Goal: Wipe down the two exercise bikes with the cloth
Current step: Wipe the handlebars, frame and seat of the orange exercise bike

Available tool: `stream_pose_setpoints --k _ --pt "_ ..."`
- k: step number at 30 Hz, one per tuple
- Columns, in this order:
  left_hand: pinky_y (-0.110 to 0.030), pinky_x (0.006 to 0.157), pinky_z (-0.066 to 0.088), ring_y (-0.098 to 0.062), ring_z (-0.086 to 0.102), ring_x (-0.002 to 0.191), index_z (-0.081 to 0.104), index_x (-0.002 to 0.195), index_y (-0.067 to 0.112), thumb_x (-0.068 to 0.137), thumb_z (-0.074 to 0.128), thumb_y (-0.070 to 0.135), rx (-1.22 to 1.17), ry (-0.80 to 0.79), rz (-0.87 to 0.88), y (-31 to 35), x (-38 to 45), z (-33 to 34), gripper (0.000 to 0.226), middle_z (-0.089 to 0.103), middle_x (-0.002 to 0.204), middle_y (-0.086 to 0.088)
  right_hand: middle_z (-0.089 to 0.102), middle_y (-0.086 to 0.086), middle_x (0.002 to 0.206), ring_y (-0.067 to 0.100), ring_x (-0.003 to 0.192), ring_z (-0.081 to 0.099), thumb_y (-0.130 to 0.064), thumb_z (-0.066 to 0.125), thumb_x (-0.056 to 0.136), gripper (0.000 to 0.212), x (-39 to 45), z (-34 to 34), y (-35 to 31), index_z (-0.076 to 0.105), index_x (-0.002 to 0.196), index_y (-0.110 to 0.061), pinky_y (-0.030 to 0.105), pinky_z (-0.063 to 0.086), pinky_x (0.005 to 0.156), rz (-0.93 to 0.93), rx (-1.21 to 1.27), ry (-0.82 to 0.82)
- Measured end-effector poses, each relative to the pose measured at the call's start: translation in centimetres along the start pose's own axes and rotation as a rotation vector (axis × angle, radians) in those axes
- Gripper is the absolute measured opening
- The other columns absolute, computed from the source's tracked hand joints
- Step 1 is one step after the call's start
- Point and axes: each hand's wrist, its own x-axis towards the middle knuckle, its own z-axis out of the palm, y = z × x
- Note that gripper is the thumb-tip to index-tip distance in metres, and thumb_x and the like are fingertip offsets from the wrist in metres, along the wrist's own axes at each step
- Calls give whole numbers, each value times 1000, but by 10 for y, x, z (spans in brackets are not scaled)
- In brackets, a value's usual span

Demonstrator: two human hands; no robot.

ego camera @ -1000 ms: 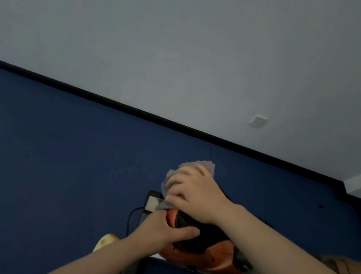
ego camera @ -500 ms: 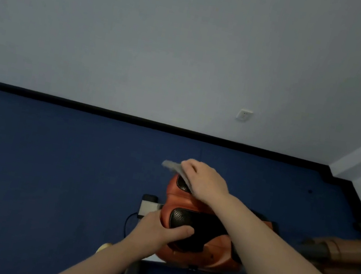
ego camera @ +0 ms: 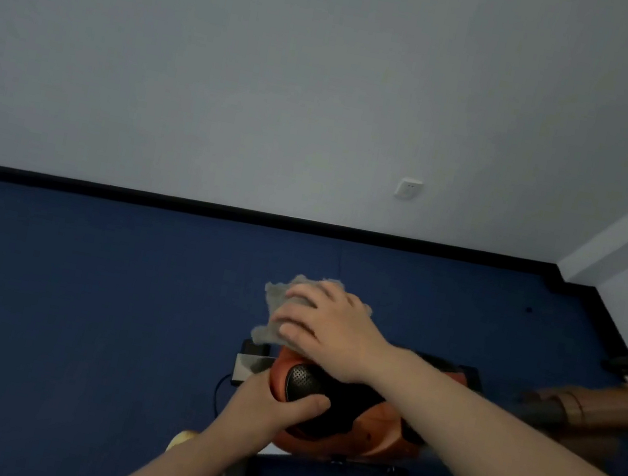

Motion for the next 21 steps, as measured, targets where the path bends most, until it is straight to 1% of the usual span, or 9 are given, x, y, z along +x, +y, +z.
stream_pose_setpoints --k 3,5,7,9,12,15,17,19,21 --pt "-36 93 54 -14 71 98 72 107 23 58 83 52 -20 -21 2 0 0 0 58 76 101 3 47 -5 139 21 127 44 -52 29 101 39 13 -16 15 51 130 -36 40 40 98 281 244 -64" --pt "-33 91 54 -13 71 98 72 107 24 57 83 53 -21 -17 2 -1 -2 1 58 76 101 4 49 1 135 26 117 48 -42 30 103 38 17 -15 11 45 134 -27 41 45 90 381 93 -99" --pt "-27 87 55 -11 71 96 72 105 24 57 84 52 -3 9 0 -2 -2 0 56 76 98 6 44 -2 137 27 121 42 -45 30 100 37 10 -2 -4 44 132 -33 46 42 95 270 -71 -8" --pt "-25 85 55 -8 70 95 70 105 24 58 83 51 23 17 11 -2 1 0 56 76 97 7 40 -8 141 24 129 33 -55 28 96 38 0 5 -15 50 125 -44 49 31 102 154 -43 86" --pt "-30 88 55 -6 70 95 66 112 27 53 82 56 41 31 24 -1 2 1 68 75 101 7 39 -13 143 21 133 30 -58 28 97 38 -1 -6 -8 49 127 -46 47 31 101 156 46 40" --pt "-18 80 55 4 65 97 44 131 35 50 87 55 33 67 82 -2 0 0 94 66 109 22 43 -10 140 23 125 43 -58 23 99 40 -4 -2 -4 39 133 -45 44 40 94 290 73 96" --pt "-20 88 53 7 58 109 20 145 46 50 89 57 64 90 146 -4 0 -3 118 47 128 30 49 -4 133 25 114 52 -57 17 99 40 -14 1 4 36 131 -43 43 44 86 440 139 119" --pt "-30 98 51 1 56 117 6 145 57 50 89 60 91 95 197 -4 1 -5 126 36 140 25 55 2 127 27 109 57 -49 15 101 40 -27 -5 17 38 129 -33 42 45 81 548 103 30" --pt "-34 99 51 -2 57 118 5 144 61 53 88 60 110 88 225 -4 1 -4 123 40 140 21 55 8 130 31 112 55 -35 21 103 38 -29 -17 32 41 131 -20 46 46 88 662 83 -131"
